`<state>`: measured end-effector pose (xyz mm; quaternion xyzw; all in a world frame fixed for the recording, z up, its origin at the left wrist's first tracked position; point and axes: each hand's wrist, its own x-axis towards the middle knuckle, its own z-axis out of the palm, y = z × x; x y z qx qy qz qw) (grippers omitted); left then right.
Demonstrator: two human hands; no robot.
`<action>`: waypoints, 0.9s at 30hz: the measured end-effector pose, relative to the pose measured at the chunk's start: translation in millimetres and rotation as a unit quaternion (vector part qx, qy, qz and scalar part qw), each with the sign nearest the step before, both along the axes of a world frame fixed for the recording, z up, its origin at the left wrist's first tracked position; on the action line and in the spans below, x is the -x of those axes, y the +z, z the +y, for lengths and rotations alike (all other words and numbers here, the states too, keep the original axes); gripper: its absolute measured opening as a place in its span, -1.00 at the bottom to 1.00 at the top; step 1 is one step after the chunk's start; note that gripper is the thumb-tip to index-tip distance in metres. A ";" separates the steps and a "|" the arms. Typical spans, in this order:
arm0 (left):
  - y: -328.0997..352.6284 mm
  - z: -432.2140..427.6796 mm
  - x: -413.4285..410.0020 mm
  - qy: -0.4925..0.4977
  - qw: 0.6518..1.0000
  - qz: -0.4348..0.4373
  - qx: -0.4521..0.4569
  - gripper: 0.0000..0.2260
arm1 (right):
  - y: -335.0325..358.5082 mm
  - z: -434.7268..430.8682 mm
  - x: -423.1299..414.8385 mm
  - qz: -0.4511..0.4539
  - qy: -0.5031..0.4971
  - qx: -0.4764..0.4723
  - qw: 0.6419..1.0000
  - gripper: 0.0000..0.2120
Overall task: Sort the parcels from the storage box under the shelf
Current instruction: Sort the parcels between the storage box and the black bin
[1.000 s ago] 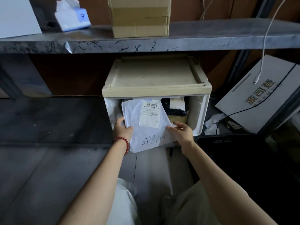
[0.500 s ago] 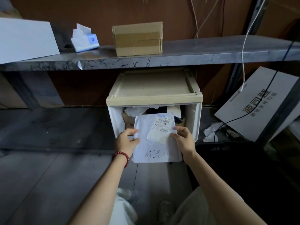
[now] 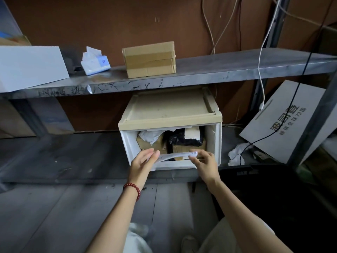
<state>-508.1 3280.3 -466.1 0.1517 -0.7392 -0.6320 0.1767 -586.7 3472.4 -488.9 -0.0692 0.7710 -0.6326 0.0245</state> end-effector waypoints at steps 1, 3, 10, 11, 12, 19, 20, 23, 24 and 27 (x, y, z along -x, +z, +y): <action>0.8 0.6 0.6 -0.001 1.000 0.001 -0.010 -0.48 | -0.6 -0.6 1.4 0.004 -0.012 0.005 1.000 -0.91; 1.1 2.1 1.7 -0.006 1.000 -0.003 -0.016 -0.41 | -2.8 -1.2 4.5 0.004 -0.024 0.020 1.000 -0.89; 3.8 10.8 5.5 0.012 1.000 -0.022 0.000 -0.26 | -4.7 -1.4 5.5 -0.016 -0.039 0.034 0.999 -0.73; 3.0 12.4 6.2 0.010 1.000 -0.023 0.008 -0.21 | -4.9 -1.4 5.6 -0.024 -0.044 0.041 0.998 -0.72; 1.9 14.3 7.0 0.007 1.000 -0.021 0.021 -0.16 | -4.9 -1.4 5.7 -0.033 -0.050 0.053 0.997 -0.71; -6.1 25.3 13.9 -0.029 0.996 0.016 0.080 -0.08 | -4.1 -0.8 3.8 -0.060 -0.047 0.093 0.993 -0.70; -7.6 25.6 15.3 -0.034 0.995 0.019 0.094 -0.13 | -4.7 -1.3 3.5 -0.062 -0.047 0.093 0.993 -0.71; -11.4 25.6 18.9 -0.052 0.985 -0.007 0.164 -0.35 | -2.8 -0.3 3.8 -0.066 -0.047 0.075 0.994 -0.79; -12.2 25.8 20.3 -0.057 0.982 -0.015 0.180 -0.38 | -1.0 2.0 4.8 -0.067 -0.039 0.054 0.996 -0.86; -14.8 31.0 25.2 -0.076 0.977 -0.021 0.196 -0.30 | 2.0 19.6 8.6 -0.050 -0.003 -0.008 0.999 -0.69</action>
